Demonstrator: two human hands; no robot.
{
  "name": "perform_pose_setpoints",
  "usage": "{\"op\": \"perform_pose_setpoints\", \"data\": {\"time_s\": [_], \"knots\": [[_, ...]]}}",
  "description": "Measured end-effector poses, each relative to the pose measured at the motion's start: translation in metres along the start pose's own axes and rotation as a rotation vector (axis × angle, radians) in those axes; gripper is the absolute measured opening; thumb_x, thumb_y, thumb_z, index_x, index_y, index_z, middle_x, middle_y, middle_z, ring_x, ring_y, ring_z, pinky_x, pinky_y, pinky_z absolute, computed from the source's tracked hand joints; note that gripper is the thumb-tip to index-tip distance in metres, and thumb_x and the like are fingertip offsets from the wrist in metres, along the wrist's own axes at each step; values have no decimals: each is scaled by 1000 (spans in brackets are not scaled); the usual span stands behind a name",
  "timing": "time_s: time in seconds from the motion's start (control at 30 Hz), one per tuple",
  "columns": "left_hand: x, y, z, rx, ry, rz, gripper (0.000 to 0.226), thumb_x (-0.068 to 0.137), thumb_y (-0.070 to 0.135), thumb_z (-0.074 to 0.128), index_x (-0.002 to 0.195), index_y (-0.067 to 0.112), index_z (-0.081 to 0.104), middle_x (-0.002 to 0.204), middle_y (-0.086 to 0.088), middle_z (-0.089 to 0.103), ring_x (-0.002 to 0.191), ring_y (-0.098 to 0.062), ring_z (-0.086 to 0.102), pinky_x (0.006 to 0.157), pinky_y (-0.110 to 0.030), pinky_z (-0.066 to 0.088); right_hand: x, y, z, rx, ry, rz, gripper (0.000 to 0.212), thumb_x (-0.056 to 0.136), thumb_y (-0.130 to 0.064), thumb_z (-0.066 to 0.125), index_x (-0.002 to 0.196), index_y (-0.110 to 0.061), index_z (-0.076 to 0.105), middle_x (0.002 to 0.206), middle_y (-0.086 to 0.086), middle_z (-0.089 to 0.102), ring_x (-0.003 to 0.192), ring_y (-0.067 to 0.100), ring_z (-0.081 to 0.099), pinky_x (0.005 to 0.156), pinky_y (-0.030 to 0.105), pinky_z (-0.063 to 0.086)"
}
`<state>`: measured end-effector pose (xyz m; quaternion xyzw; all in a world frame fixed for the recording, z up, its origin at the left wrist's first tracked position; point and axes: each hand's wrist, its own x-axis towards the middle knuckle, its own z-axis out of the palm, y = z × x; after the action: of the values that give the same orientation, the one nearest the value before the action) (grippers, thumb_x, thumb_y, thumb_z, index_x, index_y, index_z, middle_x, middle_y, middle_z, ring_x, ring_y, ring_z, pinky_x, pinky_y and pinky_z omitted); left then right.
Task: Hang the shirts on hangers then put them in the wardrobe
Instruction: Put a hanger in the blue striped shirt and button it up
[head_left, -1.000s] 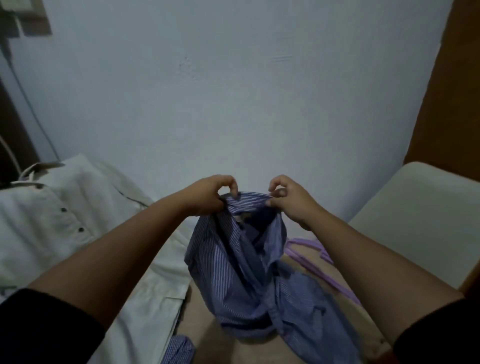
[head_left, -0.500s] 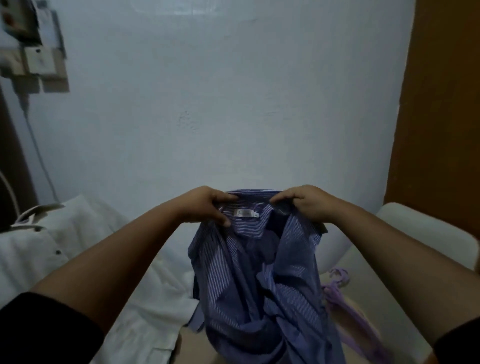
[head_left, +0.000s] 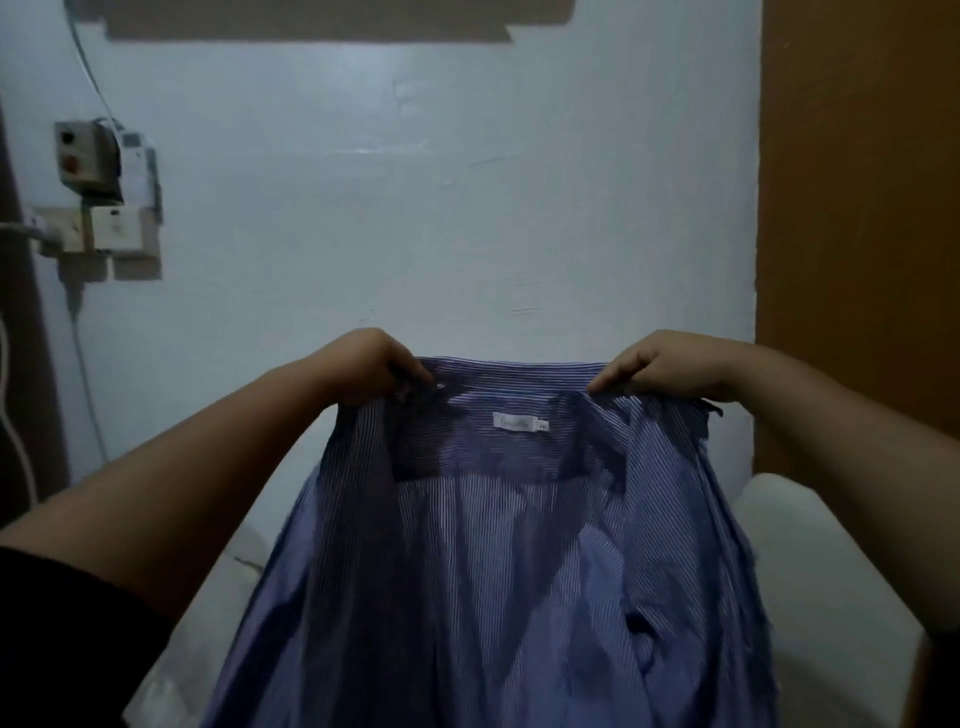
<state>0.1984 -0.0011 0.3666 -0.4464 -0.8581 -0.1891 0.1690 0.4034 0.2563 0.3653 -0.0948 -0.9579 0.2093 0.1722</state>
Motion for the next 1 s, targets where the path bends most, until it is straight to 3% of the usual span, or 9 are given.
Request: {"op": "perform_pose_setpoints", "data": {"time_s": [0.07, 0.2, 0.27, 0.33, 0.47, 0.6, 0.73, 0.87, 1.0], "knots": [[-3, -5, -6, -109, 0, -11, 41, 88, 1, 60, 101, 39, 70, 91, -4, 72, 65, -13, 51, 57, -15, 42, -7, 3, -4, 63, 31, 5, 37, 90, 0, 56, 93, -33, 72, 103, -7, 70, 95, 10, 62, 86, 19, 49], [-12, -7, -17, -271, -62, -27, 36, 89, 3, 62, 101, 35, 72, 111, -1, 72, 95, -15, 59, 95, -32, 48, -17, 5, -8, 161, 20, -18, 39, 90, 5, 52, 94, -28, 74, 100, -9, 71, 97, 6, 63, 82, 11, 48], [-14, -6, -25, -303, -73, -41, 39, 90, -3, 57, 108, 28, 72, 106, 2, 72, 89, -11, 62, 87, -24, 52, -21, 5, -13, 210, -11, -26, 35, 91, 3, 52, 98, -24, 74, 105, -7, 71, 102, 7, 64, 87, 15, 48], [-18, -4, -35, -344, -53, -47, 44, 90, -6, 55, 97, 32, 74, 103, 2, 72, 85, -10, 62, 79, -17, 50, -24, 3, -21, 241, -39, -23, 34, 92, 3, 51, 102, -21, 73, 110, -6, 70, 106, 8, 62, 90, 17, 48], [-28, -2, -55, -399, -1, -64, 41, 91, -5, 55, 92, 32, 73, 105, 0, 71, 99, -17, 64, 93, -28, 48, -36, -6, -34, 241, -100, -30, 36, 92, 3, 49, 115, -18, 66, 116, -11, 64, 102, -4, 58, 77, 7, 47], [-38, 2, -69, -446, 4, -54, 38, 87, -5, 61, 98, 28, 74, 95, 14, 70, 92, -6, 64, 87, -17, 50, -47, -17, -41, 280, -97, -67, 36, 87, -1, 58, 117, -21, 63, 116, -14, 62, 107, -2, 55, 78, 7, 47], [-50, 4, -82, -444, 4, -36, 44, 75, -2, 76, 70, 42, 75, 82, 23, 70, 81, 7, 63, 78, -8, 47, -58, -27, -45, 331, -43, -84, 38, 80, -1, 65, 111, -21, 67, 119, -9, 64, 112, 5, 56, 90, 17, 45], [-65, 10, -98, -386, 29, -24, 48, 70, 1, 80, 82, 46, 71, 93, 16, 68, 89, -3, 60, 84, -21, 46, -72, -41, -51, 335, 0, -121, 37, 77, 0, 65, 108, -21, 68, 113, -10, 65, 104, 0, 57, 74, 6, 48], [-78, 12, -120, -355, 38, -12, 56, 68, -2, 79, 73, 53, 71, 92, 16, 68, 83, -2, 61, 65, -9, 51, -80, -53, -60, 372, 14, -155, 39, 75, 0, 65, 109, -18, 68, 108, -12, 68, 102, -1, 60, 72, 5, 49]]}}
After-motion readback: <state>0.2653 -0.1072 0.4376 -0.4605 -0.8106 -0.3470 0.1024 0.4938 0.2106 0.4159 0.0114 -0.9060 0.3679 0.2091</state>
